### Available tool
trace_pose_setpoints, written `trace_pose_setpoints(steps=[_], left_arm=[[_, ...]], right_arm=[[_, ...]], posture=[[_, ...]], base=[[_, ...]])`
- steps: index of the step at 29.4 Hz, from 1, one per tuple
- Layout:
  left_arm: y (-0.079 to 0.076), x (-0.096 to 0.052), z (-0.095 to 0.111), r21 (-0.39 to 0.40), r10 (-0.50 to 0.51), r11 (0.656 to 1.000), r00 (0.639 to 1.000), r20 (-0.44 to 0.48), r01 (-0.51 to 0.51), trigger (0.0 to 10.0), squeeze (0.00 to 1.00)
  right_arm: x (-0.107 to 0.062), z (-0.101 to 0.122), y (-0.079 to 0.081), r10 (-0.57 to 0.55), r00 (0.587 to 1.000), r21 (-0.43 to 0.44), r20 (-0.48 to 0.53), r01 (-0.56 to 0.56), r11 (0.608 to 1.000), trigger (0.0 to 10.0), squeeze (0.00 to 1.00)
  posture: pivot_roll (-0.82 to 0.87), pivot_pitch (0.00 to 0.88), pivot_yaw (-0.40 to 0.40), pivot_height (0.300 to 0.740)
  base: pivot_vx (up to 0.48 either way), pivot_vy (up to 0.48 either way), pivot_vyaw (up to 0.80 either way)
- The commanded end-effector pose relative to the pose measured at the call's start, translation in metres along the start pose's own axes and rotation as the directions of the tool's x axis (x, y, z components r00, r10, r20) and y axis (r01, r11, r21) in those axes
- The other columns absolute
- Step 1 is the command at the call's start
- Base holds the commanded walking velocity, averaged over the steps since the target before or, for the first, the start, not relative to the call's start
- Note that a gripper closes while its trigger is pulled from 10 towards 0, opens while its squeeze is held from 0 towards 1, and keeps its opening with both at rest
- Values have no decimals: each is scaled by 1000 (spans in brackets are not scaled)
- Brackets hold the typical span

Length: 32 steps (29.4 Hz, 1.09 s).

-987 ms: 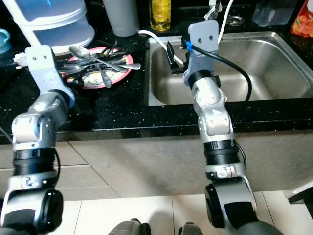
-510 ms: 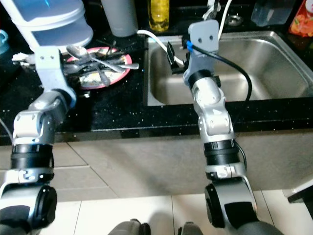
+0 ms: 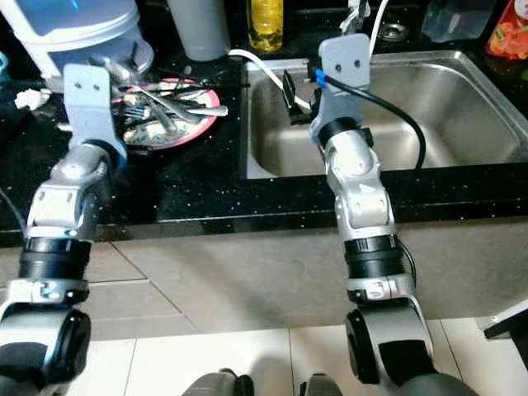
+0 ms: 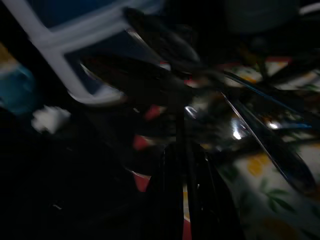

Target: Kitchen organization

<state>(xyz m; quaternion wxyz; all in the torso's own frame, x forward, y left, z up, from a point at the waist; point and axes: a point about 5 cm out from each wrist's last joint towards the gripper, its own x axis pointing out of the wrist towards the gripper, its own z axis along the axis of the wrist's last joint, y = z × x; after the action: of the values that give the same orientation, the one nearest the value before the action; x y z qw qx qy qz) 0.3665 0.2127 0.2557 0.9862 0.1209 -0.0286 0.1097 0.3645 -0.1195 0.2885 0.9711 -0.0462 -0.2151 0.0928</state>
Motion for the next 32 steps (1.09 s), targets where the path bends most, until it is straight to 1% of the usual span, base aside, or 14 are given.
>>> trace_pose_setpoints(steps=[1,9,12,14,15,16,18,19,20,24,28,29,31,32], left_arm=[[7,0,15,52,31,998,997,70,-35,10000,0],[11,0,18,111,43,992,994,101,-54,10000,0],[12,0,18,115,45,992,993,105,-57,10000,0],[20,2,22,157,49,985,992,115,-66,10000,0],[26,3,21,219,41,974,995,95,-61,10000,0],[26,3,21,219,41,974,995,95,-61,10000,0],[40,2,17,320,58,944,997,59,-74,10000,0],[47,1,13,354,71,932,997,43,-81,10000,0],[51,0,11,364,80,927,996,36,-87,10000,0],[57,-3,10,347,76,934,996,43,-86,10000,0],[51,-4,20,302,-6,953,995,103,-26,10000,0],[51,-4,20,302,-6,953,995,103,-26,10000,0],[40,-6,33,257,-98,965,980,171,52,10000,0],[40,-6,33,257,-98,965,980,171,52,10000,0]], right_arm=[[1,2,3,5,1000,12,8,-5,1000,10000,0],[1,3,3,3,1000,13,11,-3,1000,10000,0],[1,3,3,3,1000,13,11,-3,1000,10000,0],[1,3,3,5,1000,14,12,-5,1000,10000,0],[1,3,3,6,1000,13,12,-6,1000,10000,0],[1,3,3,6,1000,13,12,-6,1000,10000,0],[1,4,3,5,1000,13,13,-5,1000,10000,0],[1,4,2,4,1000,12,13,-4,1000,10000,0],[0,3,2,3,1000,12,13,-3,1000,10000,0],[0,2,3,5,1000,13,10,-5,1000,10000,0],[2,3,5,13,1000,16,13,-14,1000,10000,0],[2,3,5,13,1000,16,13,-14,1000,10000,0],[3,4,5,15,1000,17,15,-15,1000,10000,0],[3,4,5,15,1000,17,15,-15,1000,10000,0]], posture=[[81,90,73,740],[80,87,76,740],[80,87,76,740],[76,84,74,740],[77,83,75,740],[77,83,75,740],[78,83,76,740],[78,83,76,740],[81,83,74,740],[81,83,74,740],[86,82,65,740],[86,82,65,740],[84,82,65,740],[84,82,65,740]], base=[[0,0,0],[0,0,0],[0,0,0],[0,0,0],[0,0,0],[0,0,0],[0,0,0],[0,0,0],[0,0,0],[0,0,0],[0,0,0],[0,0,0],[0,0,0],[0,0,0]])
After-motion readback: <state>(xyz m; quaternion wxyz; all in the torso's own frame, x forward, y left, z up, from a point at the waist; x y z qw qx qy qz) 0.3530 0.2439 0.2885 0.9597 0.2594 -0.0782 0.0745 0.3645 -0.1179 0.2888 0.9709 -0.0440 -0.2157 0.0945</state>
